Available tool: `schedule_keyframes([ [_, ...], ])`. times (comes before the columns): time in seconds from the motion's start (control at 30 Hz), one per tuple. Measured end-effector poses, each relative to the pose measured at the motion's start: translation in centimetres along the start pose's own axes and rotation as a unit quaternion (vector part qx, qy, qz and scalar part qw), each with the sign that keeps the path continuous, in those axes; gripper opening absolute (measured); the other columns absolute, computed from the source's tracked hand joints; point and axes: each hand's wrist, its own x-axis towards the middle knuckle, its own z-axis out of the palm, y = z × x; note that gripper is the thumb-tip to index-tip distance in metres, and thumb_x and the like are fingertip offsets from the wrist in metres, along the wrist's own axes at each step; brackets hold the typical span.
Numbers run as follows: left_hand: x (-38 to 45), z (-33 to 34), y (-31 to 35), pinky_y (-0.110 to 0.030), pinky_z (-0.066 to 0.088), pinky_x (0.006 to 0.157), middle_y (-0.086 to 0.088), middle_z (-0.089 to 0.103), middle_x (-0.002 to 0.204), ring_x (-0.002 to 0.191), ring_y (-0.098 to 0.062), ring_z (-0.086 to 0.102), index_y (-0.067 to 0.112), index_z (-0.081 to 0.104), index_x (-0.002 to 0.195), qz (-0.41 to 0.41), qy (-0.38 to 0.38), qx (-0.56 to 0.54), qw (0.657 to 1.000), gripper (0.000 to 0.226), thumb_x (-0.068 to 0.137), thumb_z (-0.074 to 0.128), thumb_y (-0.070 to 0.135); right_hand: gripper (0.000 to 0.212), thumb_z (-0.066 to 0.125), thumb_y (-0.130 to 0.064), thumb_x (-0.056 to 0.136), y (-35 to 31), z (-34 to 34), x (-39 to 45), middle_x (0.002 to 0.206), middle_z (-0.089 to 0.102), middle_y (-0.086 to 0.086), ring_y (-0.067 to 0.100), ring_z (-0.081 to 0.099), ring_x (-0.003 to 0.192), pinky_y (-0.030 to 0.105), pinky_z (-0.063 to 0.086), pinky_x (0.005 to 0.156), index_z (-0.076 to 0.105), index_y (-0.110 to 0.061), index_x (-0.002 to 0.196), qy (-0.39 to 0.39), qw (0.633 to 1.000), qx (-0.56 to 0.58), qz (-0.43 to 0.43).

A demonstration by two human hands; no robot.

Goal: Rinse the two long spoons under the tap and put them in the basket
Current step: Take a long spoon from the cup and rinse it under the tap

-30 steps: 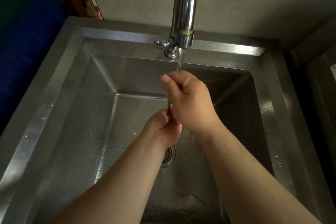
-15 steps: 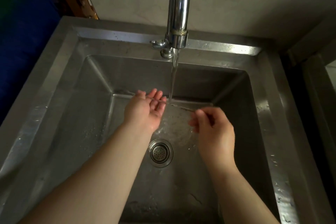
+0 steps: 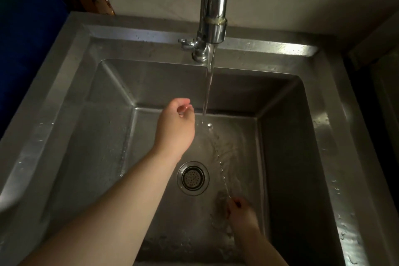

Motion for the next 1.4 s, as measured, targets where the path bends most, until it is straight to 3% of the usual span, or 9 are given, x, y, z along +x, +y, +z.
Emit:
schedule_keyframes([
  [0.1,-1.2,-0.1,-1.3,-0.010,0.042,0.074,0.019,0.067,0.094,0.089,0.006,0.061,0.031,0.063,0.106,0.014,-0.008,0.040,0.999,0.016,0.093,0.056,0.025,0.013,0.060,-0.021,0.092,1.9,1.1,1.8,0.080,0.071,0.007,0.025,0.065,0.076,0.041,0.055,0.080,0.070,-0.013,0.087,0.003,1.000,0.014,0.025],
  [0.23,-2.2,-0.8,-2.2,-0.009,0.041,0.075,0.017,0.068,0.099,0.093,0.006,0.061,0.032,0.063,0.106,0.034,-0.024,0.078,0.996,0.017,0.093,0.055,0.025,0.022,0.058,-0.019,0.094,3.3,2.3,3.9,0.084,0.073,0.019,0.036,0.068,0.083,0.048,0.055,0.085,0.071,-0.009,0.080,0.011,0.999,0.002,0.040],
  [0.43,-2.4,-1.6,-2.6,-0.010,0.041,0.080,0.014,0.068,0.106,0.100,0.001,0.061,0.034,0.061,0.106,0.038,-0.027,0.080,0.996,0.017,0.094,0.055,0.023,0.018,0.061,-0.022,0.092,4.0,3.8,4.2,0.094,0.075,0.016,0.030,0.067,0.084,0.030,0.048,0.074,0.074,-0.011,0.087,0.028,0.998,-0.030,0.043],
  [0.6,-1.9,-2.2,-2.6,-0.011,0.042,0.079,0.011,0.068,0.106,0.100,-0.002,0.062,0.033,0.061,0.104,0.039,-0.023,0.089,0.995,0.015,0.094,0.056,0.022,0.020,0.058,-0.018,0.092,3.7,4.8,5.1,0.095,0.074,0.020,0.037,0.070,0.091,0.044,0.056,0.084,0.073,-0.007,0.085,-0.001,0.997,-0.027,0.066],
  [0.93,-1.7,-2.7,-2.9,0.002,0.037,0.070,0.019,0.067,0.102,0.098,0.008,0.060,0.038,0.059,0.102,0.029,-0.021,0.094,0.995,0.017,0.094,0.056,0.024,0.021,0.055,-0.008,0.089,2.6,4.6,5.4,0.069,0.069,0.010,0.027,0.068,0.064,0.044,0.060,0.071,0.063,-0.014,0.070,-0.001,0.996,0.065,0.062],
  [1.1,-1.7,-2.7,-2.7,-0.003,0.038,0.073,0.016,0.067,0.104,0.099,0.004,0.061,0.038,0.058,0.102,0.027,-0.022,0.103,0.994,0.015,0.094,0.056,0.025,0.018,0.053,-0.009,0.091,1.8,4.6,4.7,0.093,0.072,0.023,0.039,0.068,0.088,0.047,0.056,0.083,0.070,-0.003,0.093,0.027,0.998,0.003,0.050],
  [1.2,-2.0,-3.3,-2.2,-0.001,0.039,0.074,0.017,0.066,0.104,0.099,0.005,0.060,0.039,0.058,0.102,0.039,-0.021,0.125,0.991,0.015,0.094,0.055,0.027,0.019,0.049,-0.014,0.093,0.1,3.9,2.7,0.102,0.069,0.017,0.029,0.060,0.085,0.030,0.045,0.075,0.066,-0.008,0.099,0.079,0.992,-0.097,-0.009],
  [1.33,-3.1,-5.6,0.4,-0.030,0.047,0.097,0.010,0.065,0.116,0.109,-0.007,0.058,0.025,0.060,0.120,0.092,-0.026,0.163,0.982,0.027,0.094,0.056,0.023,0.020,0.054,-0.017,0.090,-3.5,3.5,-1.9,0.109,0.057,0.011,0.032,0.057,0.097,0.044,0.049,0.088,0.062,-0.013,0.108,0.091,0.966,-0.150,-0.191],
  [1.4,-4.0,-7.8,2.5,-0.033,0.046,0.099,0.008,0.064,0.119,0.113,-0.011,0.057,0.023,0.059,0.125,0.141,-0.008,0.201,0.969,0.033,0.092,0.058,0.023,0.023,0.059,-0.013,0.087,-5.7,3.6,-5.0,0.106,0.058,0.011,0.031,0.056,0.098,0.042,0.048,0.089,0.064,-0.010,0.109,0.081,0.937,-0.154,-0.303],
])
